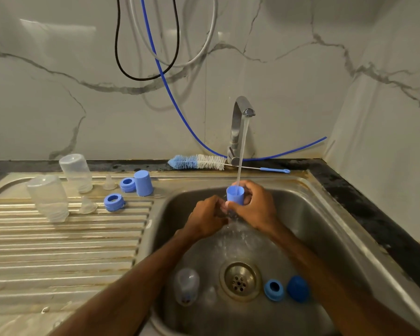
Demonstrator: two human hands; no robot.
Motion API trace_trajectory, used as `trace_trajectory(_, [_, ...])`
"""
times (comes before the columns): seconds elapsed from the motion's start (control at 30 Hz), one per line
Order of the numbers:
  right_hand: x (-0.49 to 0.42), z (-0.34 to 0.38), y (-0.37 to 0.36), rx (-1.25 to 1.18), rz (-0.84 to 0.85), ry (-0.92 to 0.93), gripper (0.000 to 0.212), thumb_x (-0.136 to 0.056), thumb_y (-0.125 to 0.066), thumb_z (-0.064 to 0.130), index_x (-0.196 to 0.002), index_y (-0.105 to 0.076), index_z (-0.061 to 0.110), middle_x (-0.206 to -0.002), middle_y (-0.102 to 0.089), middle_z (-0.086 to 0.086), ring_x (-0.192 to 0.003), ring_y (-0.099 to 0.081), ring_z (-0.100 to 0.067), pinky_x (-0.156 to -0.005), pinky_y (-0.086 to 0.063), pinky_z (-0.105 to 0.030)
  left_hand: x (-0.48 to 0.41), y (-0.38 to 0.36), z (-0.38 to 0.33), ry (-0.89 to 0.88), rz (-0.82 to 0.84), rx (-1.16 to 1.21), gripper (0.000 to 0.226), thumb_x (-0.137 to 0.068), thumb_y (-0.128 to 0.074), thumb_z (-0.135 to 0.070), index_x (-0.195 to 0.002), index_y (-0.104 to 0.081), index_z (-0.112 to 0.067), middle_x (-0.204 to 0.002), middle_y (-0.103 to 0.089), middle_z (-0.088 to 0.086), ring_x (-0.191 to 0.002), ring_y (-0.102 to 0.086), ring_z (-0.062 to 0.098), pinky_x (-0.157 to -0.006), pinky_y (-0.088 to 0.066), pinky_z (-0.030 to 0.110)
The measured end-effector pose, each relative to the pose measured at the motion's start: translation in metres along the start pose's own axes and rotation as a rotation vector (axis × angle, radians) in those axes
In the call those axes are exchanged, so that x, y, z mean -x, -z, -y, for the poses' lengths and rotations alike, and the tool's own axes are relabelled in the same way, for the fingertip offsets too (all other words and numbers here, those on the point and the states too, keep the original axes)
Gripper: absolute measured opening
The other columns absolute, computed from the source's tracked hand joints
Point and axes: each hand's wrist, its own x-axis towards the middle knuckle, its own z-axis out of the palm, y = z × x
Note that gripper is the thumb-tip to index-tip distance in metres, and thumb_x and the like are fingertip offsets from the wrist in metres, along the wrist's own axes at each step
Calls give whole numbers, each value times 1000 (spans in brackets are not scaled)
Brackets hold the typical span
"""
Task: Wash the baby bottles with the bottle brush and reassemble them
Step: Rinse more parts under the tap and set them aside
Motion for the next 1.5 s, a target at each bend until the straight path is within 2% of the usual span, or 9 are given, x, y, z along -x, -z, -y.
trace_trajectory(0.17, [3, -2, 2, 21, -46, 36, 54, -73, -90, 21, -121, -65, 17, -102, -61, 14, -88, -62, -2, -82, -52, -12, 0, -3, -2, 16, -53, 55, 31, -82, -82, -16, -94, -58, -31, -94, -70, -10, -86, -68, 8, -74, -54, 20])
trace_trajectory(0.33, [1, -2, 6, -13, -64, 26, 60, -74, -90, 19, -127, -63, 12, -110, -64, 8, -93, -58, -2, -75, -41, -3, -2, 4, -7, 11, -191, 105, 42, -89, -67, 0, -126, -59, -18, -120, -65, -4, -100, -62, 7, -87, -54, 23])
trace_trajectory(0.43, [-2, -5, 7, -35, -79, 50, 53, -72, -91, 20, -118, -65, 19, -105, -67, 12, -87, -63, -1, -74, -48, -10, -4, 15, -20, 4, -256, 144, 62, -89, -58, 11, -145, -46, -13, -141, -55, 4, -121, -56, 13, -98, -47, 21])
trace_trajectory(0.53, [-2, -8, 8, -11, -21, 17, 54, -72, -90, 20, -120, -64, 23, -107, -67, 14, -90, -62, 1, -80, -51, -17, -18, 24, -43, -7, -186, 144, 84, -88, -55, 15, -161, -24, -15, -163, -32, 8, -149, -34, 23, -121, -34, 40])
trace_trajectory(0.73, [-4, -9, 6, 51, 24, -1, 59, -78, -85, 30, -131, -59, 22, -119, -65, 7, -106, -61, -9, -86, -42, -23, -54, 26, -79, -61, -5, 63, 99, -91, -61, 8, -163, 4, -10, -168, -18, 18, -154, -20, 32, -125, -24, 44])
trace_trajectory(1.03, [-4, -8, 14, -235, 17, -112, 63, -68, -93, 13, -119, -57, 19, -108, -66, 6, -96, -65, -11, -82, -52, -22, -54, 34, -58, -193, 82, -65, 102, -82, -60, 13, -164, -8, -18, -169, -18, 10, -154, -22, 26, -123, -25, 38])
trace_trajectory(1.17, [-9, -15, 19, -316, 71, -93, 50, -75, -86, 4, -119, -64, 10, -111, -71, -8, -98, -70, -22, -80, -60, -30, -16, 25, -45, -128, 7, 23, 61, -92, -58, 1, -150, -46, -12, -144, -57, 14, -131, -55, 22, -114, -42, 43])
trace_trajectory(1.3, [-15, -24, 22, -229, 85, -39, 50, -79, -83, 5, -126, -65, 11, -119, -70, -9, -104, -67, -23, -75, -54, -20, 12, 10, -40, -58, 48, 158, 53, -87, -60, -2, -139, -60, -14, -123, -73, 5, -114, -68, 16, -106, -51, 39])
trace_trajectory(1.5, [-8, -25, 23, -79, 73, 27, 54, -71, -91, 16, -118, -63, 15, -109, -68, 2, -98, -65, -16, -88, -55, -34, 20, -6, -29, -43, 112, 110, 38, -89, -61, -1, -126, -59, -11, -113, -74, 2, -105, -70, 18, -97, -54, 37])
